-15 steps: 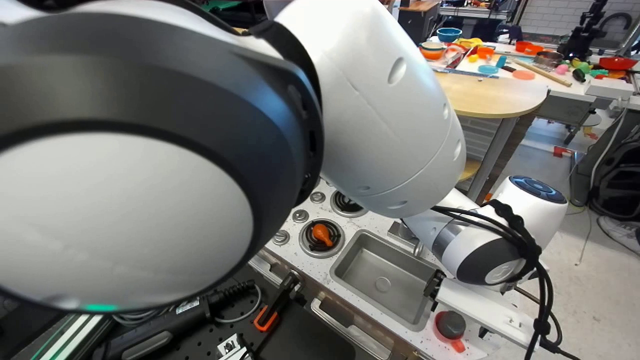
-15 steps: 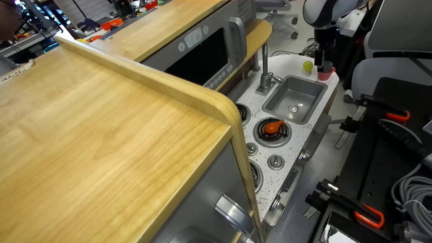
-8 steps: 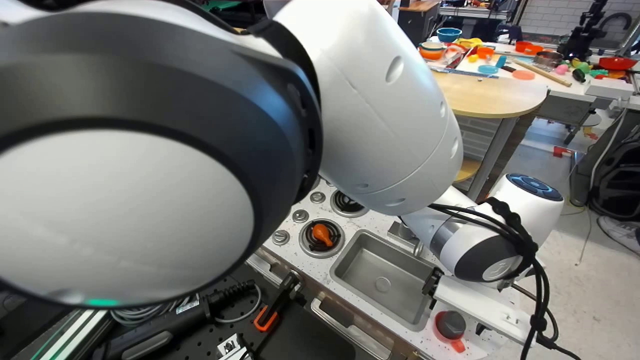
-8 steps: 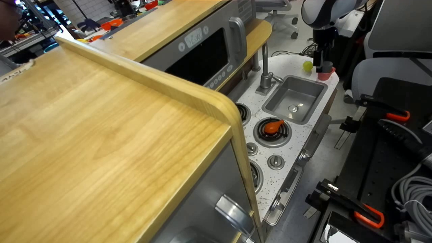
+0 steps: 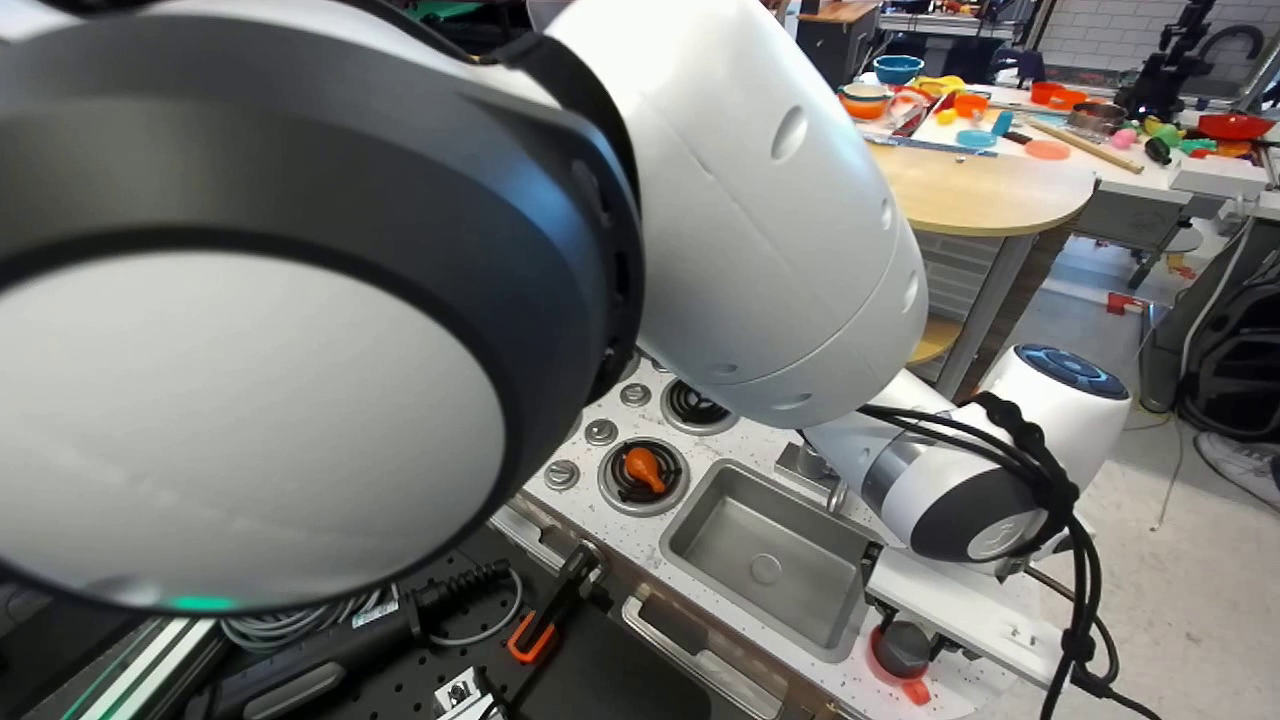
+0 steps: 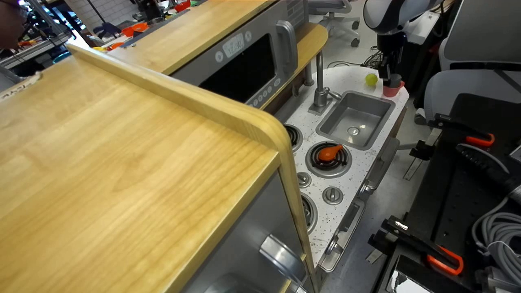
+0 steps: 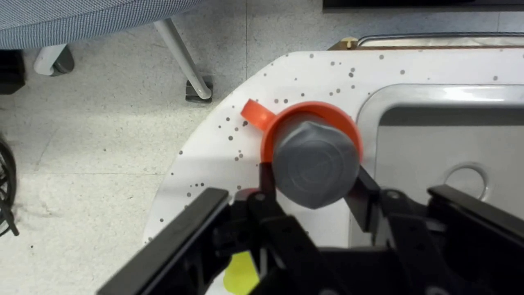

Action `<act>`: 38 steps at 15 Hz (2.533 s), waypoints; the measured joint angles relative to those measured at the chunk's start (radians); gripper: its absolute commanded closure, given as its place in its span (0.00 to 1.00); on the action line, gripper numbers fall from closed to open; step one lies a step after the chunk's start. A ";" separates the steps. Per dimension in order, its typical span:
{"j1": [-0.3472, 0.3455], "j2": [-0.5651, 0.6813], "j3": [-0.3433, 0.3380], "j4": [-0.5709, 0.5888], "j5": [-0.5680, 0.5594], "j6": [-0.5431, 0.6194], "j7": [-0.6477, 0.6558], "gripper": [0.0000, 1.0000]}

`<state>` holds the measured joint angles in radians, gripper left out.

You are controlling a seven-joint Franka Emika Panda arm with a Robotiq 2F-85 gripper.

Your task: Take the grey object out of the orange cup and put it on the counter

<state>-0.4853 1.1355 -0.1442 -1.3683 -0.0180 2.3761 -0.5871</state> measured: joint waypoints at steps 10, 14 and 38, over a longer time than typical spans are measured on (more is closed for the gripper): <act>0.000 -0.082 0.021 -0.018 0.002 -0.120 0.007 0.83; 0.000 -0.154 0.039 -0.020 0.004 -0.229 0.008 0.83; -0.003 0.065 0.054 0.267 0.004 -0.161 0.090 0.83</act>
<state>-0.4878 1.2008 -0.0897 -1.1017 -0.0136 2.2150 -0.4975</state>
